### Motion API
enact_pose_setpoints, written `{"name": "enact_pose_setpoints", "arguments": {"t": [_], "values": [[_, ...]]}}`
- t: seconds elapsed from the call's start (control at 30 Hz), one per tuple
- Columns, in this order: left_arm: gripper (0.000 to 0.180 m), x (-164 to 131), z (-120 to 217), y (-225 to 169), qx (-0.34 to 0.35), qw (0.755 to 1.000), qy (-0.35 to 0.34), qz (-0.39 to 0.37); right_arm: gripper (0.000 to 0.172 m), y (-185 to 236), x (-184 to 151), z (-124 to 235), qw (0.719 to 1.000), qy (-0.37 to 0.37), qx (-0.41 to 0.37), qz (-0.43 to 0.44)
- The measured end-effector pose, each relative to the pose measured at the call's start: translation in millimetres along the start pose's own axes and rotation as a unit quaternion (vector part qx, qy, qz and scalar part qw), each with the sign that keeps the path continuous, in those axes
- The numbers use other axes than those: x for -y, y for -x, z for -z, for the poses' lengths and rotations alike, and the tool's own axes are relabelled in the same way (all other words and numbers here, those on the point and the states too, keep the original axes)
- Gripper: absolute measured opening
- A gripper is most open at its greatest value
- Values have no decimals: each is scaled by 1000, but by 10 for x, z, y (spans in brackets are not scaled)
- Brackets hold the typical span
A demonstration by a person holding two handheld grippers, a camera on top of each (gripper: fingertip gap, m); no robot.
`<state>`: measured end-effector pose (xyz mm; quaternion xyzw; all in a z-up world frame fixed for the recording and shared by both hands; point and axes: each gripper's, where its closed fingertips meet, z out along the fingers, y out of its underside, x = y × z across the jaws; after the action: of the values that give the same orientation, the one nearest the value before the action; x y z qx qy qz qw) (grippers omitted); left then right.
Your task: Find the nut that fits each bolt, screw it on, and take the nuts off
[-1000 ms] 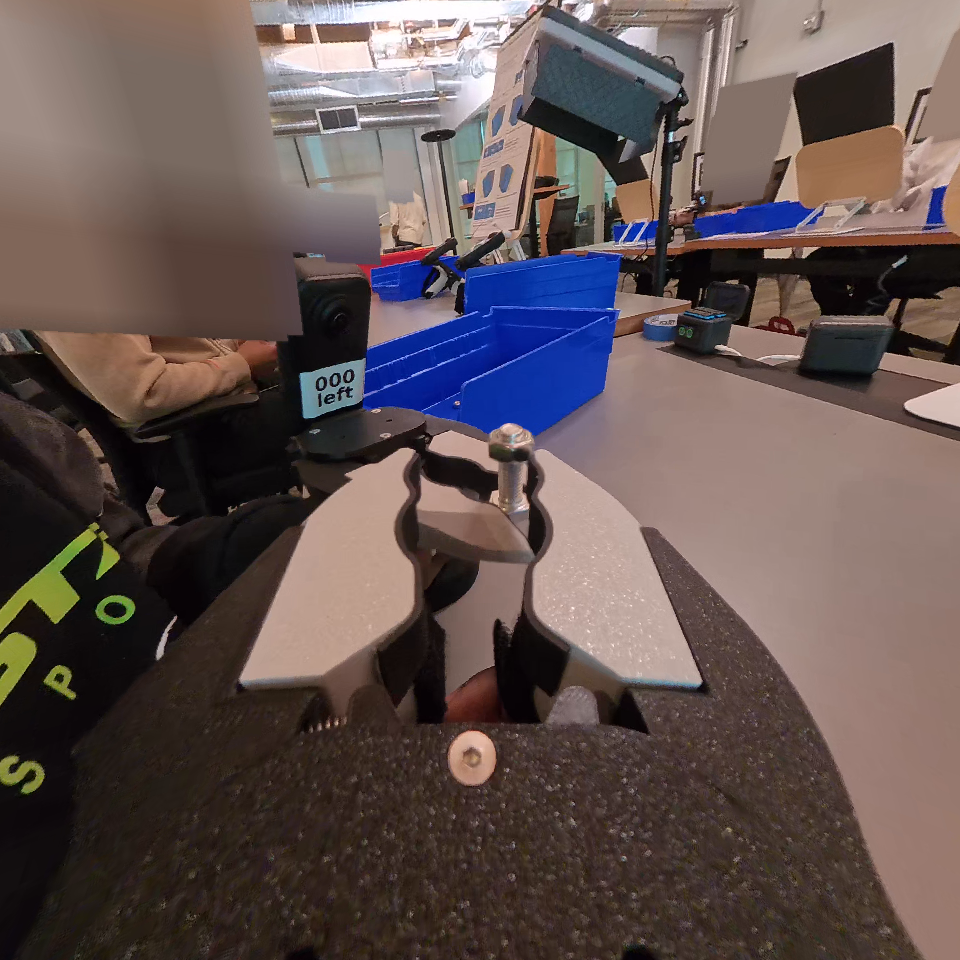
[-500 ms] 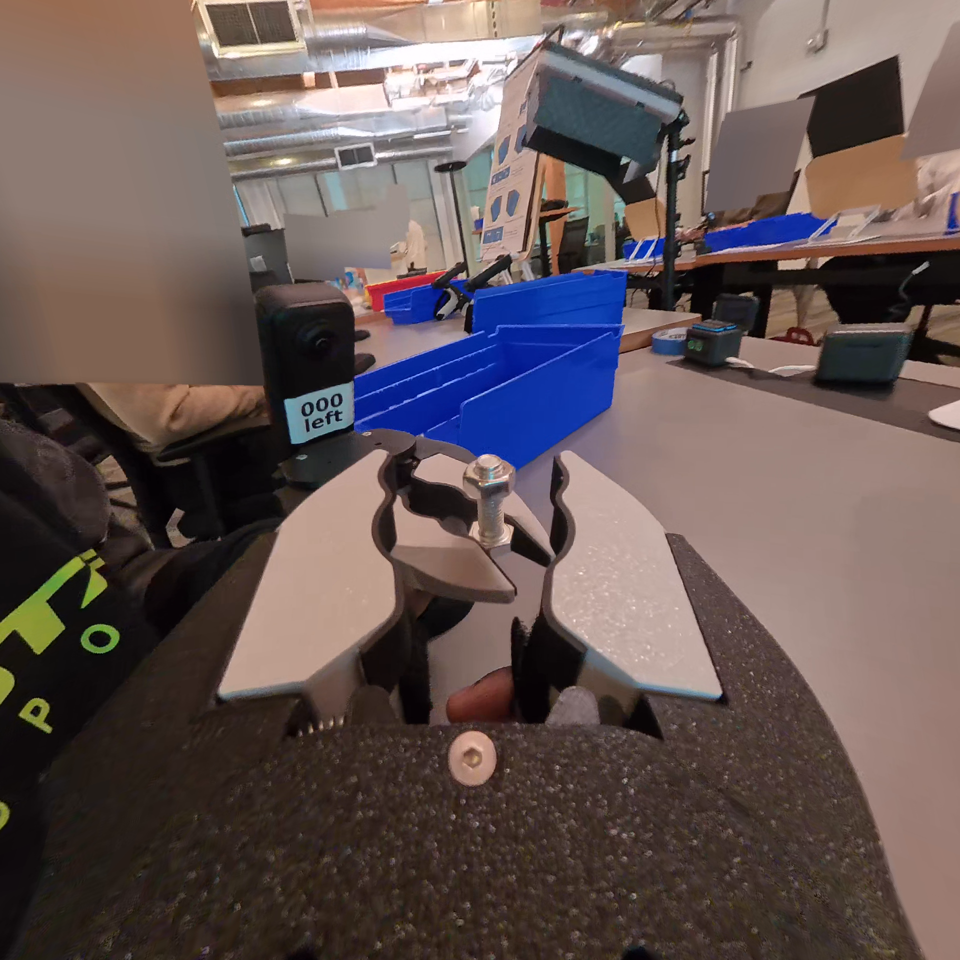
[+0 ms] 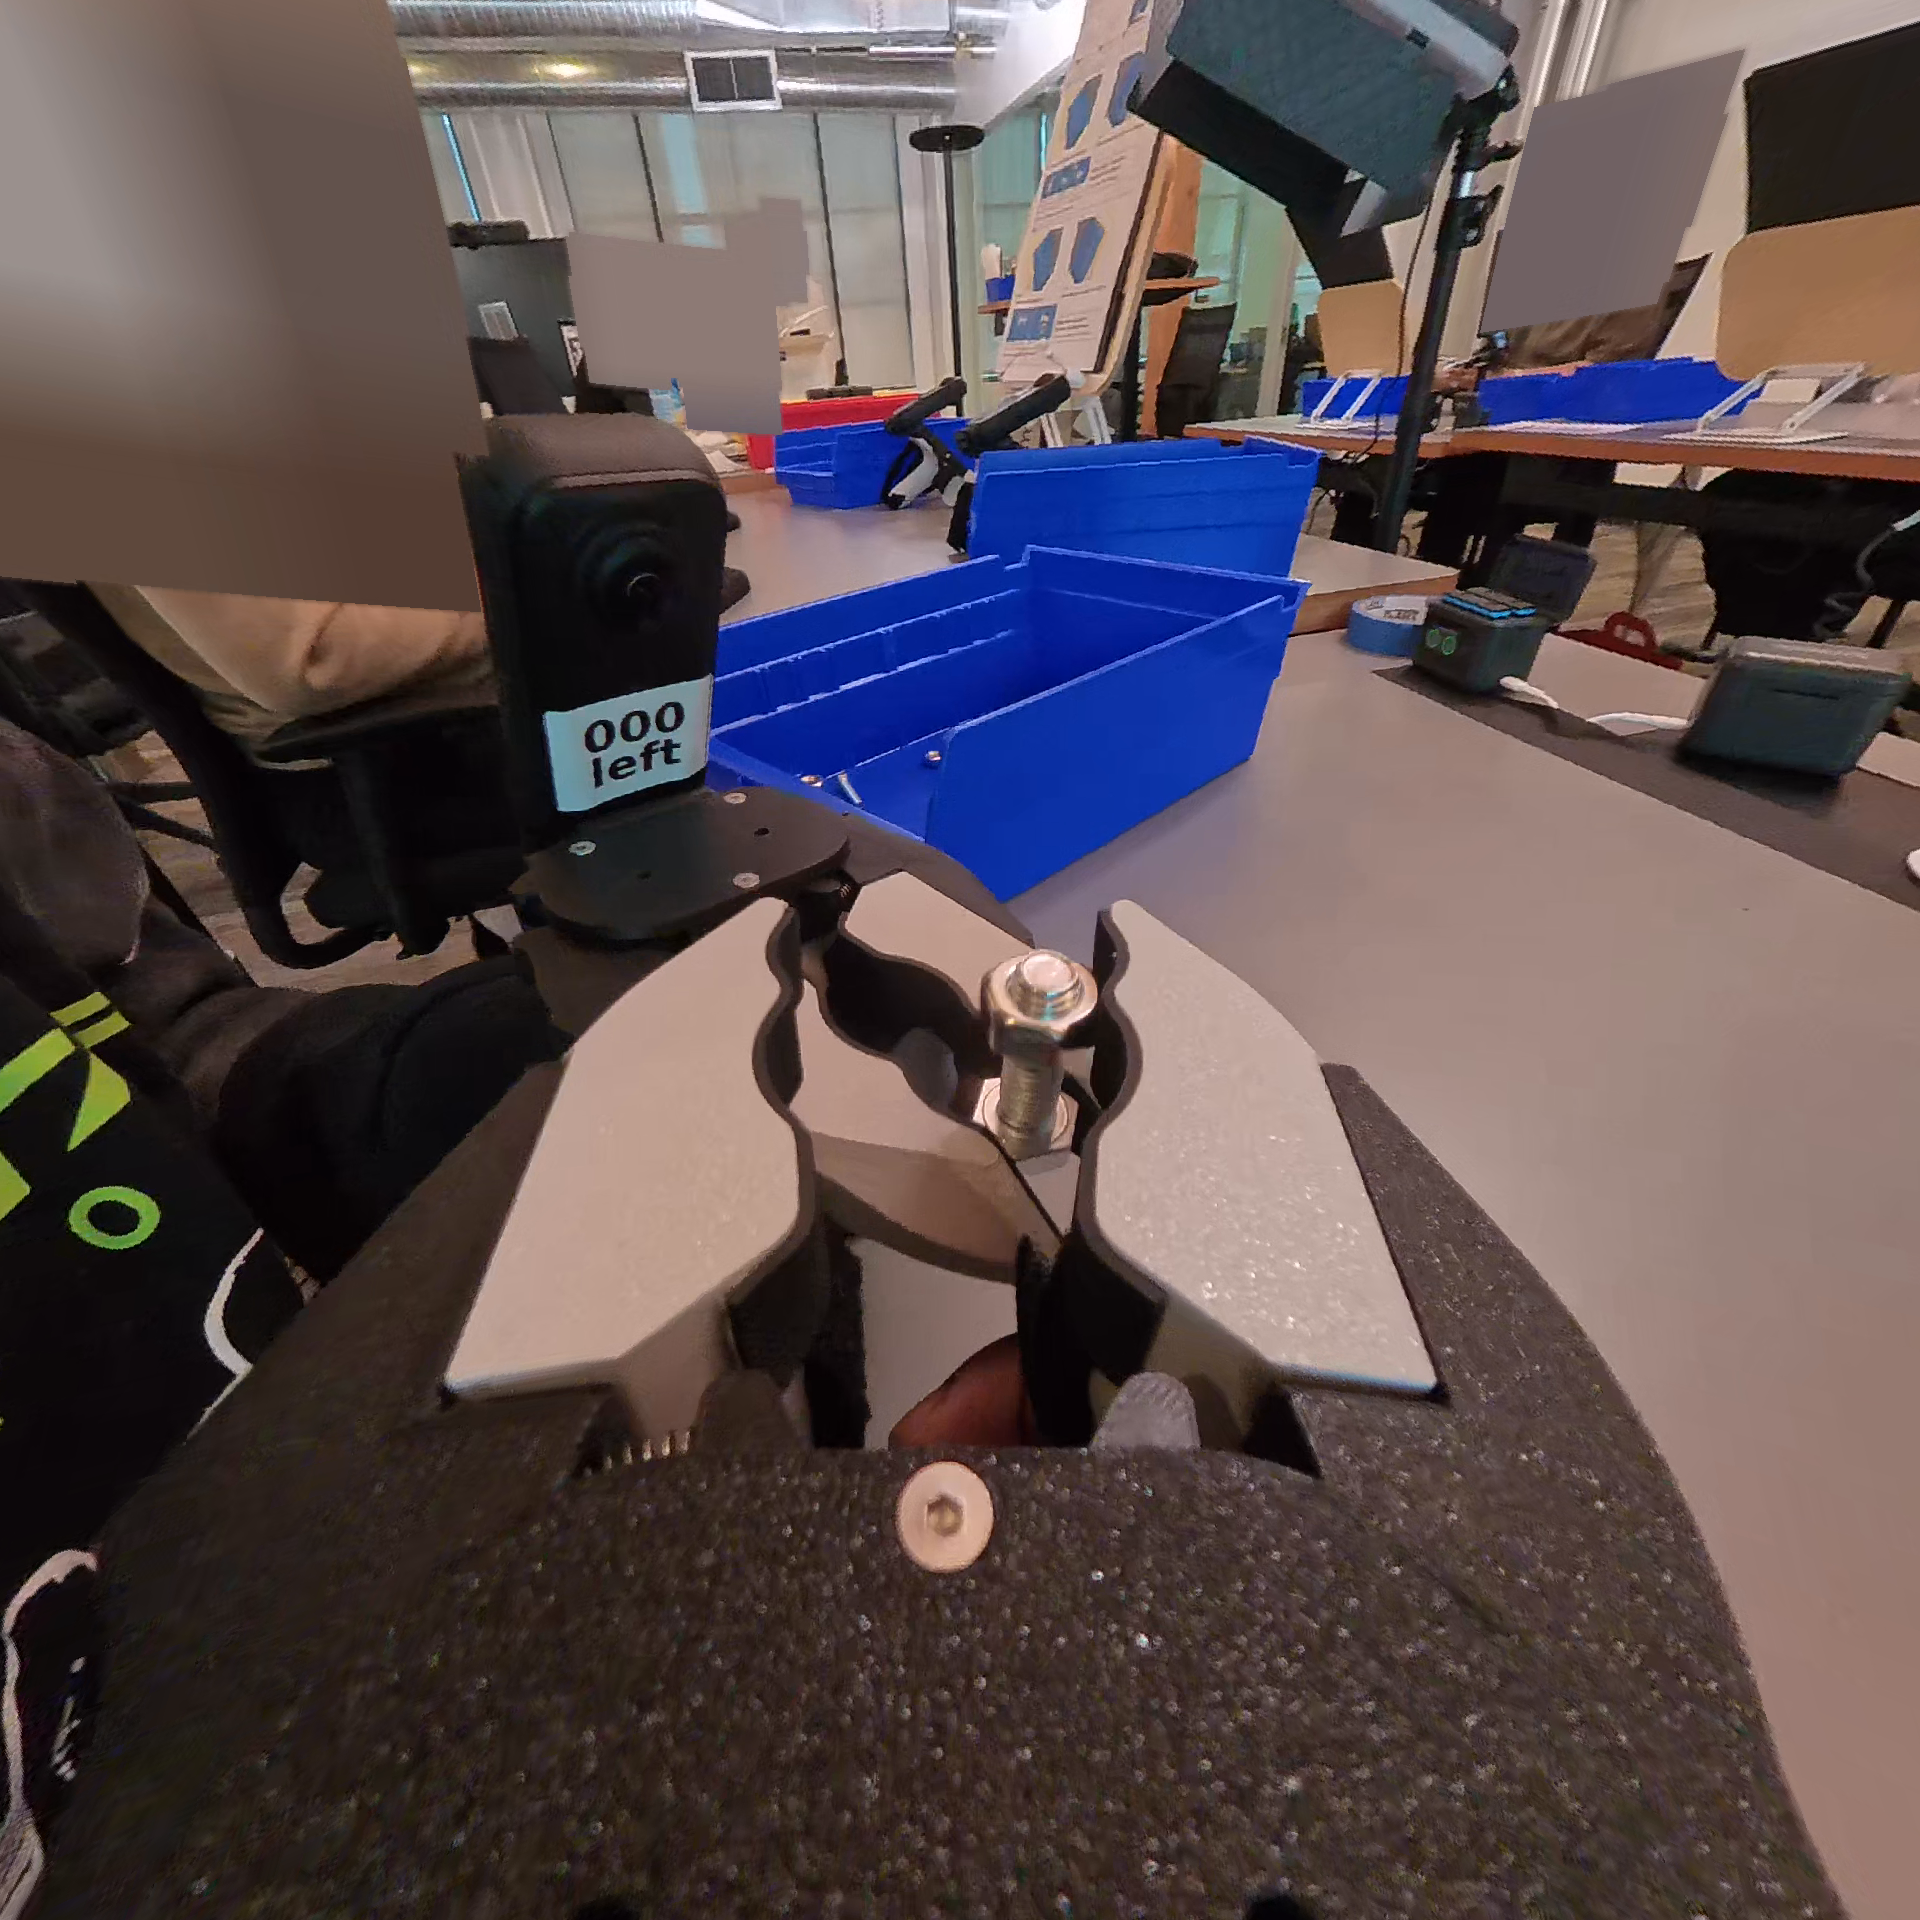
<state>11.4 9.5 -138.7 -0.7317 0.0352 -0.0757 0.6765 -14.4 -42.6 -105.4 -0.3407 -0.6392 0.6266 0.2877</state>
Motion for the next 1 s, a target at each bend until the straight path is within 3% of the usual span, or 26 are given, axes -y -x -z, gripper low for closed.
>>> {"name": "enact_pose_setpoints", "arguments": {"t": [0.27,0.4,0.53,0.67,0.83,1.0], "values": [[19,16,12,22,2,1000,-7,9,44,-31,-5,229,999,-16,-41,-7],[19,21,19,43,4,1000,-10,17,17,59,17,388,999,-27,-26,-2],[19,17,16,37,4,1000,-8,14,15,37,66,494,998,-44,-36,-5],[19,19,17,35,3,1000,-8,14,21,-77,69,465,997,-52,-51,-18],[19,12,10,21,0,1000,-5,9,53,-132,70,245,997,-49,-30,-45],[19,2,4,7,-1,1000,-1,3,58,-98,22,28,999,-16,-3,-43]]}}
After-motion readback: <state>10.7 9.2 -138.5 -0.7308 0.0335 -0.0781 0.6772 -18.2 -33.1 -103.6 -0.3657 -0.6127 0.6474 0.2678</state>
